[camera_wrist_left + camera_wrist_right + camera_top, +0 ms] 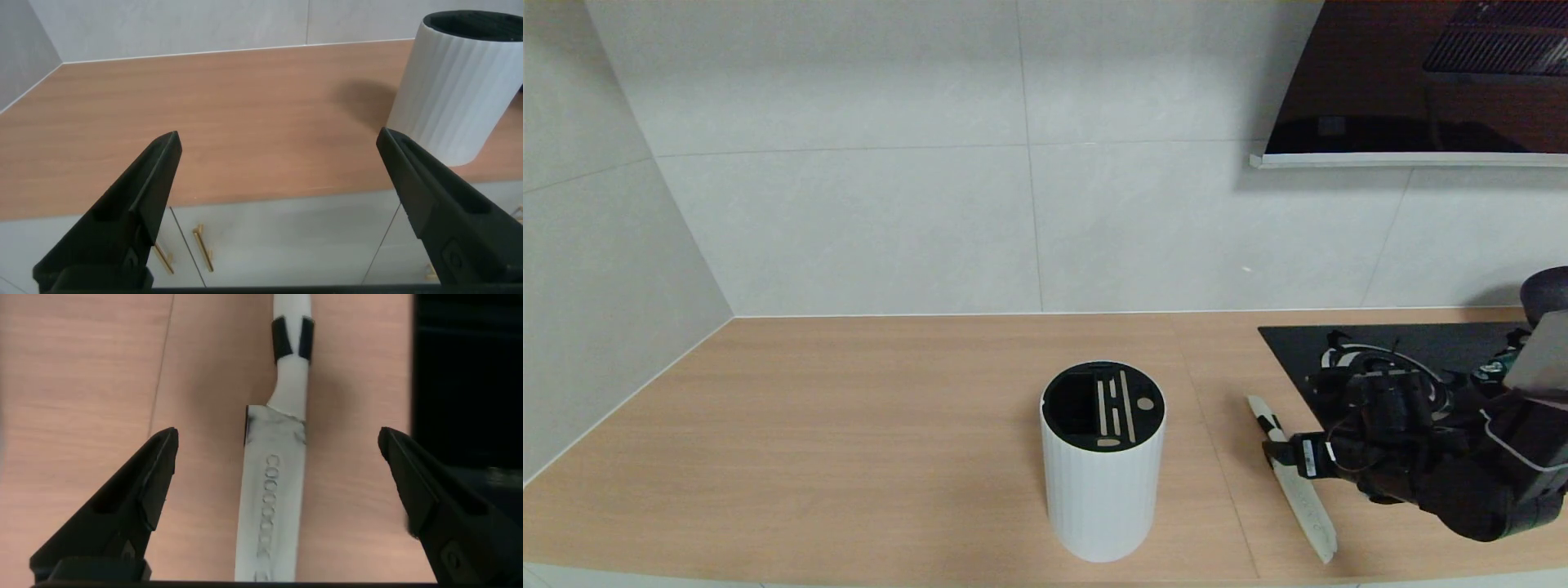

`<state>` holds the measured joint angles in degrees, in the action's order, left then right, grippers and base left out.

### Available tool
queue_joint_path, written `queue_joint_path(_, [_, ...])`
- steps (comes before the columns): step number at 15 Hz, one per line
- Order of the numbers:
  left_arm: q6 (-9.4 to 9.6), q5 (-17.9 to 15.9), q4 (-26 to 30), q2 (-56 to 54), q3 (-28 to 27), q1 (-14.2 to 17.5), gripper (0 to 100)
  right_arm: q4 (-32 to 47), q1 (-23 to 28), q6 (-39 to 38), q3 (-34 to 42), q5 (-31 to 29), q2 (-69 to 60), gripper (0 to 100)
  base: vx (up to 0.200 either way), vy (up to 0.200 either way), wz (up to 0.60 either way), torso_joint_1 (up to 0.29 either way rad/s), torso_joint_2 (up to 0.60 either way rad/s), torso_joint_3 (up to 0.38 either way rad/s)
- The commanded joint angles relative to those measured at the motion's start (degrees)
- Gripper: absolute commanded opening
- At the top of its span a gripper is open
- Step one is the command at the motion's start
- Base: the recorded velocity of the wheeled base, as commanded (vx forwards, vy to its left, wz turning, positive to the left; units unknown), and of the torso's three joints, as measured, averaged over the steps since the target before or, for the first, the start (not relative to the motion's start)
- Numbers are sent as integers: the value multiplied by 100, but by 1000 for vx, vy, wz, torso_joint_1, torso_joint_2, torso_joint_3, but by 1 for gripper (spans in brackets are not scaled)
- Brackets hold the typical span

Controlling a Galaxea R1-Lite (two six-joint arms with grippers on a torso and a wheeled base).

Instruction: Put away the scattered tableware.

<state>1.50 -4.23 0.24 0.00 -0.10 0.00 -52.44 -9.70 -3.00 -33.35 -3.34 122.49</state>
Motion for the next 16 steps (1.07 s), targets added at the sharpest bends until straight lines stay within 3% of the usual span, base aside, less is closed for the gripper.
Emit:
queue_joint_path(1, [-1,1,2,0,1,0,100,-372,-67,-17,-75,-61,636,100,0,0,0,0,0,0])
queue_joint_path(16, [-1,1,2,0,1,0,100,-688,-93,-60,-259,-281,1198,100,0,0,0,0,0,0])
